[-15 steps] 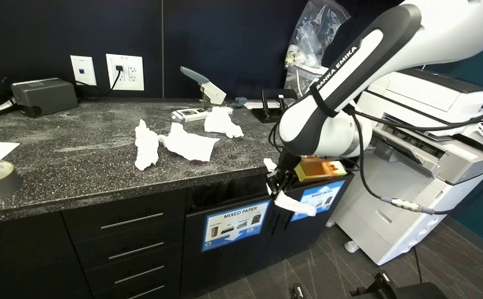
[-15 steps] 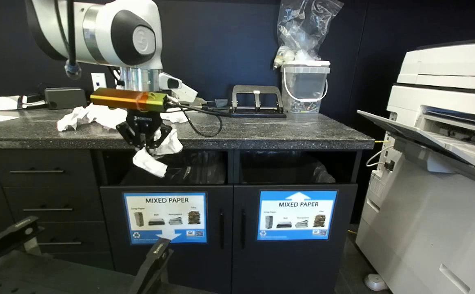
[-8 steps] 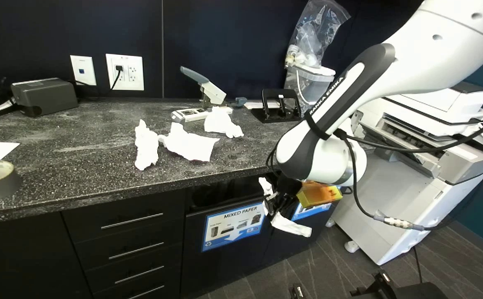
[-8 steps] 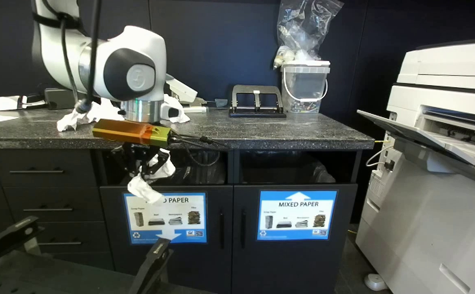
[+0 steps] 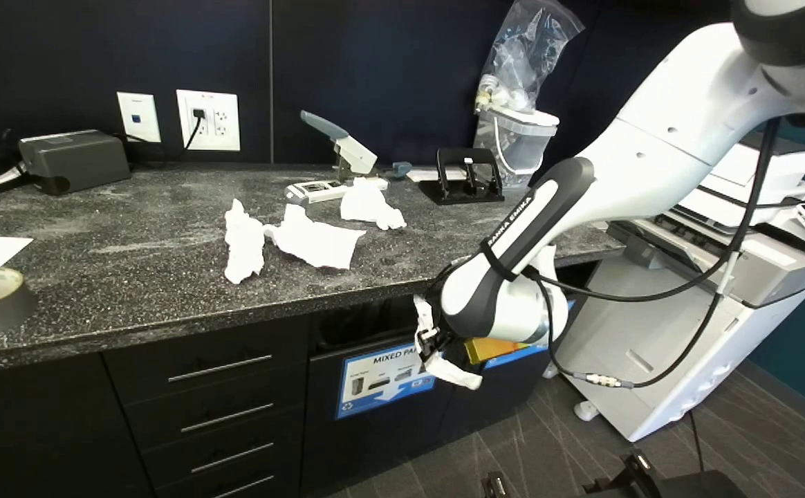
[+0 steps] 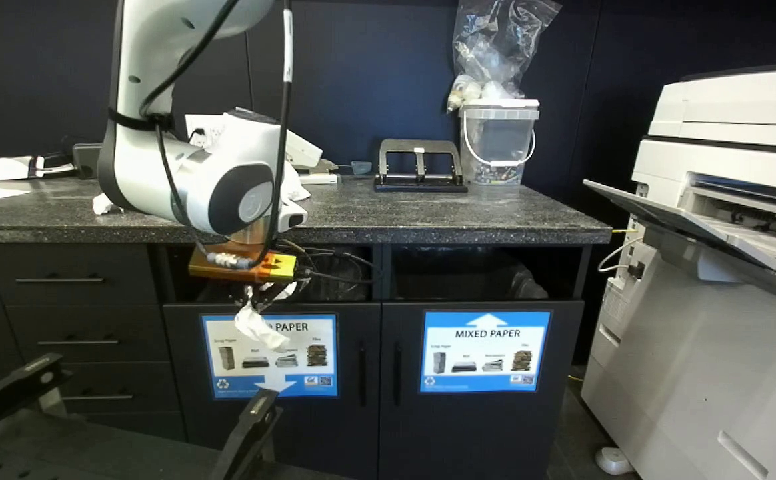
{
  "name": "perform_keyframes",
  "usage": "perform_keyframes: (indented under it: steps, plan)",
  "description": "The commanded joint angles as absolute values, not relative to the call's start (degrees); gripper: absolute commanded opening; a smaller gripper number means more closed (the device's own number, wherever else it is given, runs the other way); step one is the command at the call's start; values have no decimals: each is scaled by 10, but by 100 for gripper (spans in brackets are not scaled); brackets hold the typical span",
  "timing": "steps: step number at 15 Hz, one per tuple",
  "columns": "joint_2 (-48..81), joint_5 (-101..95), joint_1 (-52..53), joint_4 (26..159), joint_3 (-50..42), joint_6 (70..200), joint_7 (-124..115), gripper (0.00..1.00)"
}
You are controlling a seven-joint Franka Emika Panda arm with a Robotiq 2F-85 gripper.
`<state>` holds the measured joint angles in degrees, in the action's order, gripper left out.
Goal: Put the tissues into the rubbish bin.
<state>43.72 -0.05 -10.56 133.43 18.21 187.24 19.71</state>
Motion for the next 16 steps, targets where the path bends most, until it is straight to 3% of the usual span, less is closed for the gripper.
perform_keyframes:
  steps: [1, 10, 16]
  plan:
    - [514, -92, -172, 1297, 236, 1985, 173, 14]
    - [640, -239, -172, 1188, 227, 2135, 72, 13]
    - [705, -227, -137, 1109, 205, 2247, -4, 12]
